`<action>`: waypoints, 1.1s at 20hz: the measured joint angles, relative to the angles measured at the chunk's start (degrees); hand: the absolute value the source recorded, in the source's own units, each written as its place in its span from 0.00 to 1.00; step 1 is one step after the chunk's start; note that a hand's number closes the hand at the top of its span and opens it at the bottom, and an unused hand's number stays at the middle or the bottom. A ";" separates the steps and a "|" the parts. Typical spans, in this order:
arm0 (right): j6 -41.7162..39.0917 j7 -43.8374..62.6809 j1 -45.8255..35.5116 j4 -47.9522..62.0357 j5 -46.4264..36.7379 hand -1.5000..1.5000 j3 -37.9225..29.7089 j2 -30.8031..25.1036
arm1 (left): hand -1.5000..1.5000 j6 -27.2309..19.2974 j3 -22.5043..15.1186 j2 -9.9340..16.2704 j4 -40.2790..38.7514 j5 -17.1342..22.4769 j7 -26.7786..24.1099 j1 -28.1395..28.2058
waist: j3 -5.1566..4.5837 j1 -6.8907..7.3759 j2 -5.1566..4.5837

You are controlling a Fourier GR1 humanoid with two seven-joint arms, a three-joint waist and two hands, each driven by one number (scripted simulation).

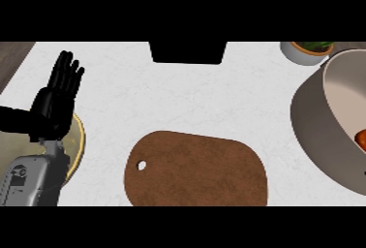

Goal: Pick the tomato from the cutting board and place it in the pot

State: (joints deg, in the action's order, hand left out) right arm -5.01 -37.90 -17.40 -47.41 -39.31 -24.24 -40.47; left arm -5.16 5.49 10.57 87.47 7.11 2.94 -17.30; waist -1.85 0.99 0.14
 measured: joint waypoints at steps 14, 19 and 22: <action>-13.56 -6.05 -7.11 9.37 12.11 0.00 -6.83 -0.10 | 0.50 0.25 1.26 0.81 -0.04 0.34 -0.14 0.41 | 0.36 -0.80 0.23; -18.11 -2.67 -9.70 15.02 18.46 0.00 -12.09 -2.12 | 0.50 0.58 1.16 0.73 0.42 0.47 -0.17 1.03 | 0.86 -0.58 0.02; -19.19 -2.98 -10.63 19.50 21.43 0.00 -15.02 -4.45 | 0.50 0.37 0.83 0.44 0.45 0.22 0.06 0.56 | 1.42 -0.27 -0.33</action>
State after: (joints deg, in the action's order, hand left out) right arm -24.21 -40.88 -28.03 -27.90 -17.88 -39.26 -44.92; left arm -4.78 6.31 11.01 87.92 7.32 3.00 -16.74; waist -0.43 0.72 -0.19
